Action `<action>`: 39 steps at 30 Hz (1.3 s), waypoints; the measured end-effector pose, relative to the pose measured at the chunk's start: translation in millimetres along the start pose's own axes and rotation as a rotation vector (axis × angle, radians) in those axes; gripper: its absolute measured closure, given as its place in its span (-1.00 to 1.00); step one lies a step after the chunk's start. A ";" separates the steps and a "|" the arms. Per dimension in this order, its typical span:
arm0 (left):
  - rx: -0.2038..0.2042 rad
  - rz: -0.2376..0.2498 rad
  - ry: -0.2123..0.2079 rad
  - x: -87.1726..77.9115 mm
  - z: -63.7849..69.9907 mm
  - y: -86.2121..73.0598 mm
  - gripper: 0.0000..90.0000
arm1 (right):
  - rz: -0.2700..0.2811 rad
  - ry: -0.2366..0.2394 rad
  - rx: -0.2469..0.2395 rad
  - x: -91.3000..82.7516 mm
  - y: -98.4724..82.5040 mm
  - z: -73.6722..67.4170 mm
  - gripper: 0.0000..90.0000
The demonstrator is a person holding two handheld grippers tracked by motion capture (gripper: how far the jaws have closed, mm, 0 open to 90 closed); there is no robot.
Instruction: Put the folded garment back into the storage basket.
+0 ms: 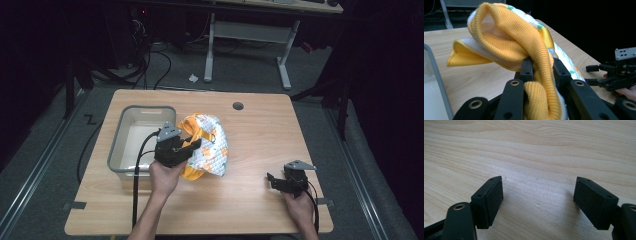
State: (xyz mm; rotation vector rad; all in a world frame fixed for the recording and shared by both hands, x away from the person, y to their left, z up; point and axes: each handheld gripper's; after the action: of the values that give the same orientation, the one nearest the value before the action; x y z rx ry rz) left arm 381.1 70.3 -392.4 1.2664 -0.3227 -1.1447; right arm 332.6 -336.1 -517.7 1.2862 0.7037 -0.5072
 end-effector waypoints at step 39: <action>-0.053 0.041 0.113 -71.5 -53.8 15.5 0.65 | 0.003 0.001 -0.001 0.2 -0.1 -0.3 -0.47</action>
State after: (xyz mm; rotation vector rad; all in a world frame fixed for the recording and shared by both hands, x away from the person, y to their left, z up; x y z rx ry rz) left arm 396.3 157.1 -370.5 1.2666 -0.2323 -1.0362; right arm 332.6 -335.9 -517.9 1.2866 0.7030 -0.5038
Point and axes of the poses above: each handheld gripper's, and its own axes: x roughly forward along the jaws, y roughly out of its top, z roughly to its right, and after that the axes turned 9 degrees about -y, right-handed
